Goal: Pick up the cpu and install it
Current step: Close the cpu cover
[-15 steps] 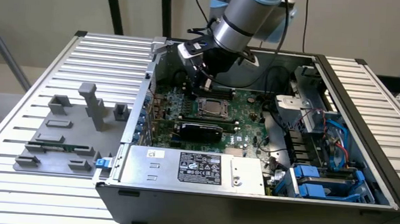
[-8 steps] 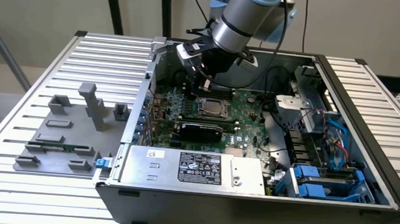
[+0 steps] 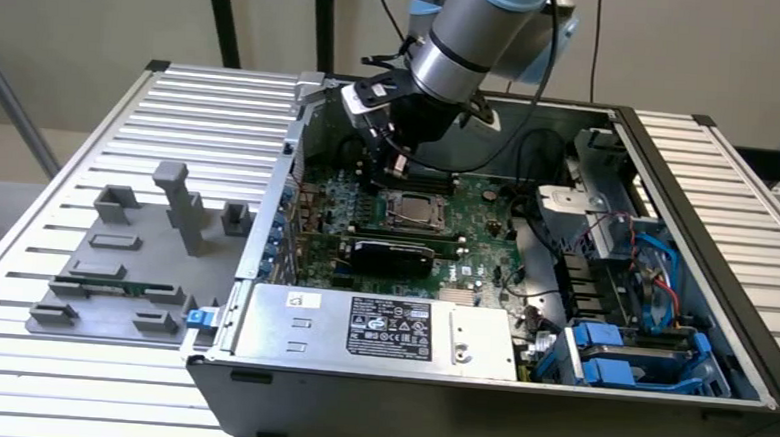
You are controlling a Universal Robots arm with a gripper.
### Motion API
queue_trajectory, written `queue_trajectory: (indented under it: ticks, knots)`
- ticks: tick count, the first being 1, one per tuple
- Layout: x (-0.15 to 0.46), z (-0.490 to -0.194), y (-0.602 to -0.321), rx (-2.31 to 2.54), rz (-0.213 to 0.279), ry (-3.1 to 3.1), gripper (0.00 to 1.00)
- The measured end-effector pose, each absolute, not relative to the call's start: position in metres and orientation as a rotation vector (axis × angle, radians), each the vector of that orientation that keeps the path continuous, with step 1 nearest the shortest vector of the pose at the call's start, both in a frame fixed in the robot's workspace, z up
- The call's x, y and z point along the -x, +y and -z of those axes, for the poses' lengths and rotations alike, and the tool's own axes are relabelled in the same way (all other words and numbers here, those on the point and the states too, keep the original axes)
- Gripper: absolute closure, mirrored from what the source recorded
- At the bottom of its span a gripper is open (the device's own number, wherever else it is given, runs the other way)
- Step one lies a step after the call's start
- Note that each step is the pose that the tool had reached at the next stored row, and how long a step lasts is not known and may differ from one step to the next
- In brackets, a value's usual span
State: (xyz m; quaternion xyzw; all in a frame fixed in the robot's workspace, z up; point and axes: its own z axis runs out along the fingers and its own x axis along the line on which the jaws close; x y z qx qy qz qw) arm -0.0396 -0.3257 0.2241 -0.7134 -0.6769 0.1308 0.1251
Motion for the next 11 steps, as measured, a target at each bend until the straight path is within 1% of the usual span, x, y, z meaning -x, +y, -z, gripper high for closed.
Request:
queue_trajectory:
  ticks: [11]
  knots:
    - [0.028, -0.212, -0.326, 2.078, -0.378, -1.973, 0.89]
